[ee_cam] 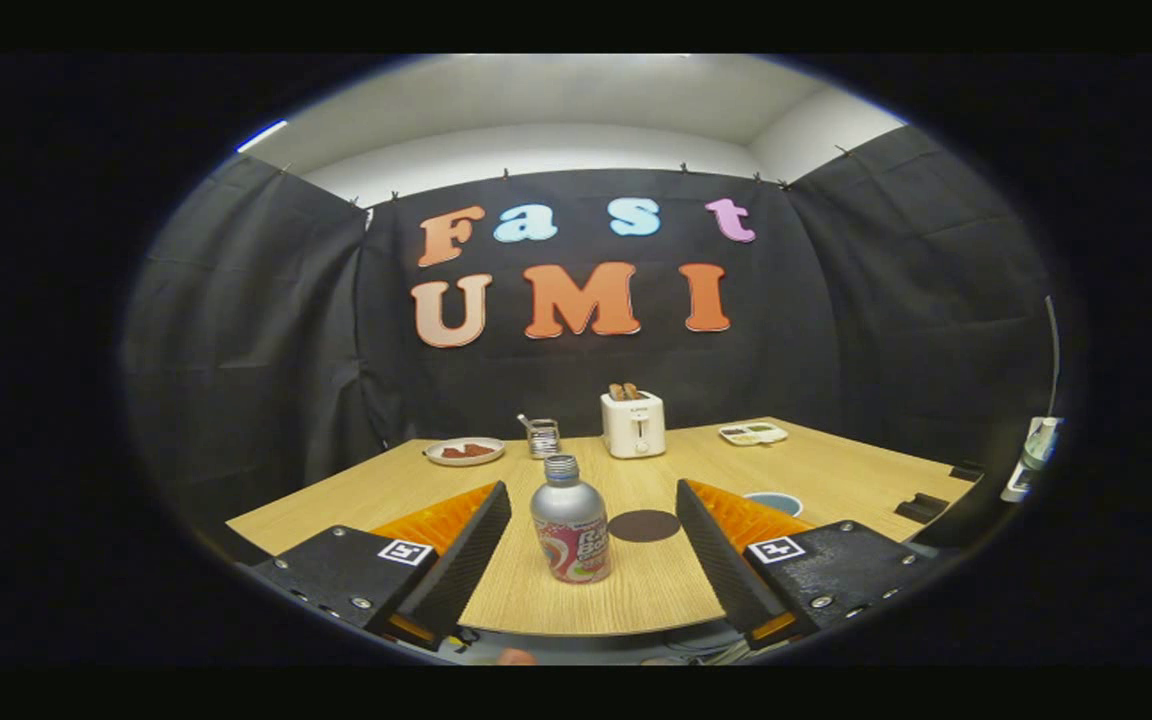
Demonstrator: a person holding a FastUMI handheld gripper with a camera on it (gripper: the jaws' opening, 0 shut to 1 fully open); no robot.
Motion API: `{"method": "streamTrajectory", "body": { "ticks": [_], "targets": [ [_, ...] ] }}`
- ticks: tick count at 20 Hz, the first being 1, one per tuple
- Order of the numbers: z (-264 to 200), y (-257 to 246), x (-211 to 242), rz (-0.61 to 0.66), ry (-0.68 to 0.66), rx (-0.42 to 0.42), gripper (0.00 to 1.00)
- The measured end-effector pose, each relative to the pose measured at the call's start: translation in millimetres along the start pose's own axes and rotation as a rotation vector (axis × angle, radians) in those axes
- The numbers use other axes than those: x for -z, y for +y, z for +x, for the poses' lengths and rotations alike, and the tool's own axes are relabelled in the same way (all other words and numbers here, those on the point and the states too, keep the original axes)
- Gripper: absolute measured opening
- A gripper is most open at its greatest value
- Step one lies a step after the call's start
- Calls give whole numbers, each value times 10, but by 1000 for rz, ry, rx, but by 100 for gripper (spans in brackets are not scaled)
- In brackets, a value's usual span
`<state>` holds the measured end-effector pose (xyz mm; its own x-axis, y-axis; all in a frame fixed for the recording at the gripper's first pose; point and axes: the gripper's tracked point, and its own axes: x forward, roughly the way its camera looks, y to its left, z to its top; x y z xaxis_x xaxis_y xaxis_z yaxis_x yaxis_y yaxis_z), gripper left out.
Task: Take the bottle from table, then pour the juice into the cup, finally place the bottle on the coaster
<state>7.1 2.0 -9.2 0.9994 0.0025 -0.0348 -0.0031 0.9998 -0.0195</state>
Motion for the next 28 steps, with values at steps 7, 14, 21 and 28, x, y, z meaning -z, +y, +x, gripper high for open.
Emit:
{"method": "streamTrajectory", "body": {
  "ticks": [7,14,21,28],
  "targets": [
    [150,3,182,14,39,3,99],
    [364,38,532,-26,133,5,99],
    [611,154,989,-20,246,-3,99],
    [769,296,1250,-58,318,-20,99]
  ]
}}
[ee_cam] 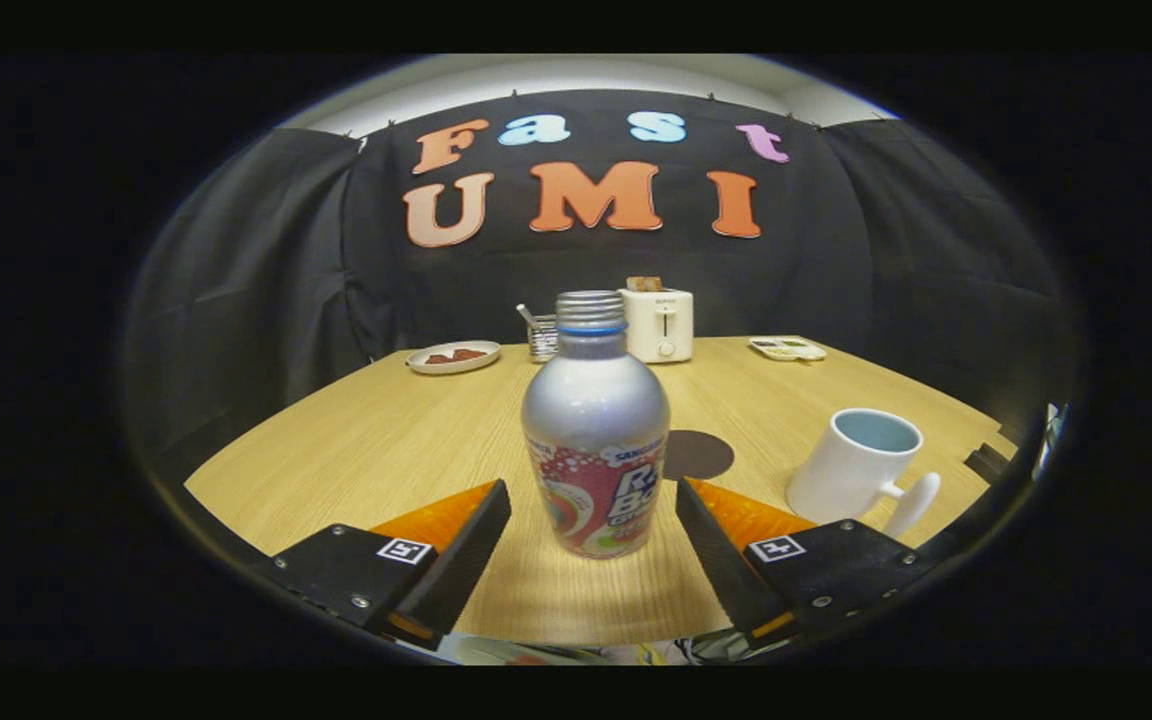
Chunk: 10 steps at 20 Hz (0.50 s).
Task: Take the bottle from table, then pour the juice into the cup, finally place the bottle on the coaster
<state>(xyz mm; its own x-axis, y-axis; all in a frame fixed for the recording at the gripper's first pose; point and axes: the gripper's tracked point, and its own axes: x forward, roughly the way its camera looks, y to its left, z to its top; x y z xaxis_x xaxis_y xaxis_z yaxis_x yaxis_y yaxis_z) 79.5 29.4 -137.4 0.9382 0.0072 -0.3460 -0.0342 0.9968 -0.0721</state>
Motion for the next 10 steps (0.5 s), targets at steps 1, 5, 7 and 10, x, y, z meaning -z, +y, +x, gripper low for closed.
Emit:
{"method": "streamTrajectory", "body": {
  "ticks": [1,5,7,10],
  "targets": [
    [30,7,13,-7,5,1,99],
    [152,-35,79,5,27,20,99],
    [189,-61,141,-18,48,37,99],
    [258,-84,168,-34,58,37,99]
  ]
}}
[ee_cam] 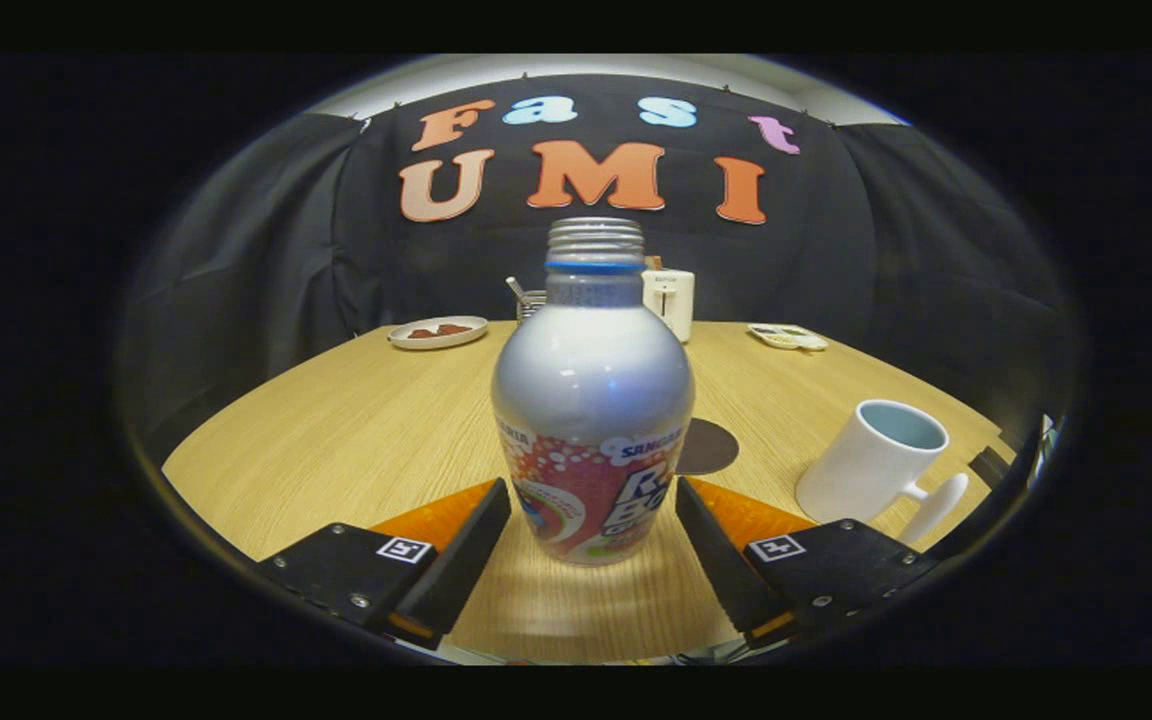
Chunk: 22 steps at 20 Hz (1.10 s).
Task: Take the bottle from table, then pour the juice into the cup, finally place the bottle on the coaster
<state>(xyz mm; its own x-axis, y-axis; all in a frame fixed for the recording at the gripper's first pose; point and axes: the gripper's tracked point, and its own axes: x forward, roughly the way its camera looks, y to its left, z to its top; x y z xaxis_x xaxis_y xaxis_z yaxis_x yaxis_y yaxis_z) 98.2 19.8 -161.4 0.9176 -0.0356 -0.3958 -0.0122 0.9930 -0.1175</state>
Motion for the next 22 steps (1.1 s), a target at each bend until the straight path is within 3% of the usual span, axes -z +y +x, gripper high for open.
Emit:
{"method": "streamTrajectory", "body": {
  "ticks": [2,3,6,15,19,22],
  "targets": [
    [18,36,-11,5,-7,-8,91],
    [29,51,-18,11,1,-18,79],
    [33,0,-28,33,8,6,72],
    [-191,-68,-286,175,-38,-7,71],
    [-286,-65,-497,355,-85,-73,71],
    [-261,-154,-517,438,-74,-72,71]
  ]
}}
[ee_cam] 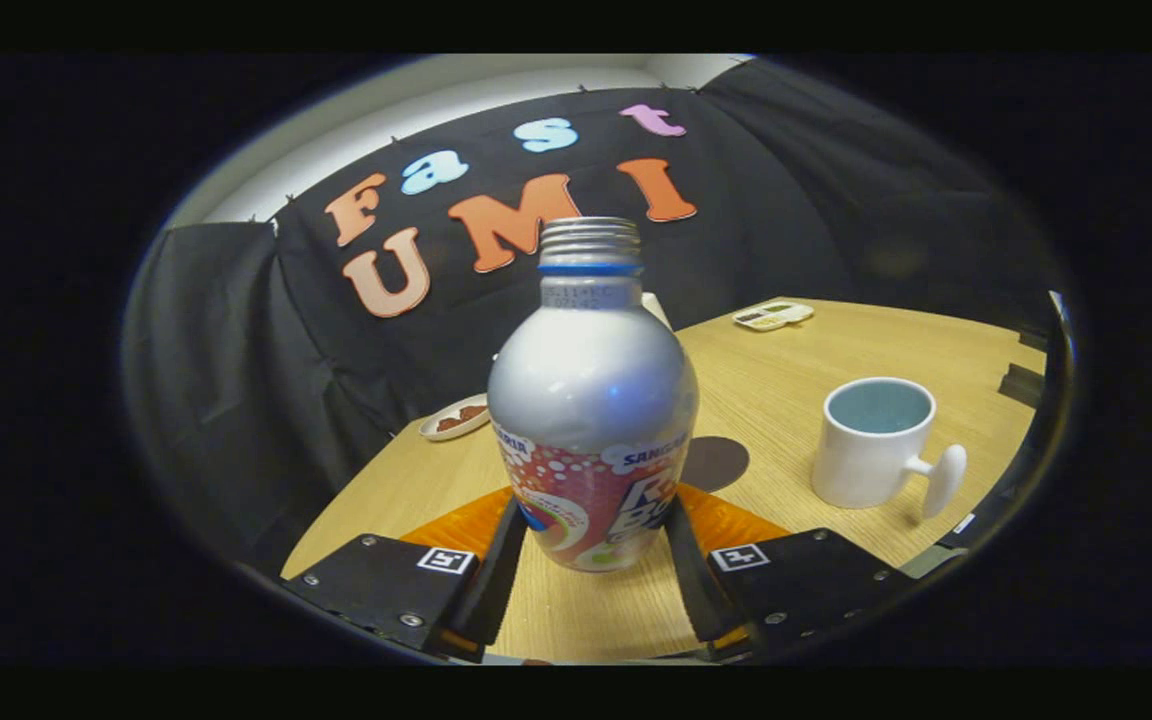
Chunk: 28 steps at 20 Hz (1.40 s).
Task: Take the bottle from table, then pour the juice into the cup, finally place the bottle on the coaster
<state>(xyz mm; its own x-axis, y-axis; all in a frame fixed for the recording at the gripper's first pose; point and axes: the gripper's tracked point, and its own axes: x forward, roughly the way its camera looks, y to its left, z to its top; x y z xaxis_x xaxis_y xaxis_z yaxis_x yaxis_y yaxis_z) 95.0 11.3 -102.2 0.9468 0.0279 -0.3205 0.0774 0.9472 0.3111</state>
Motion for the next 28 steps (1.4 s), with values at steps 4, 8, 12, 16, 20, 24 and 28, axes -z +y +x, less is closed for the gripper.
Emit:
{"method": "streamTrajectory", "body": {
  "ticks": [4,8,12,16,20,24,28],
  "targets": [
    [-8,-97,-148,120,-10,23,71],
    [31,-43,-228,315,-6,-2,71],
    [71,29,-340,506,-31,-33,71],
    [97,47,-407,616,-43,-40,71],
    [106,67,-507,735,-55,-59,71],
    [171,76,-546,848,-55,-68,71],
    [184,33,-556,945,-62,-66,71]
  ]
}}
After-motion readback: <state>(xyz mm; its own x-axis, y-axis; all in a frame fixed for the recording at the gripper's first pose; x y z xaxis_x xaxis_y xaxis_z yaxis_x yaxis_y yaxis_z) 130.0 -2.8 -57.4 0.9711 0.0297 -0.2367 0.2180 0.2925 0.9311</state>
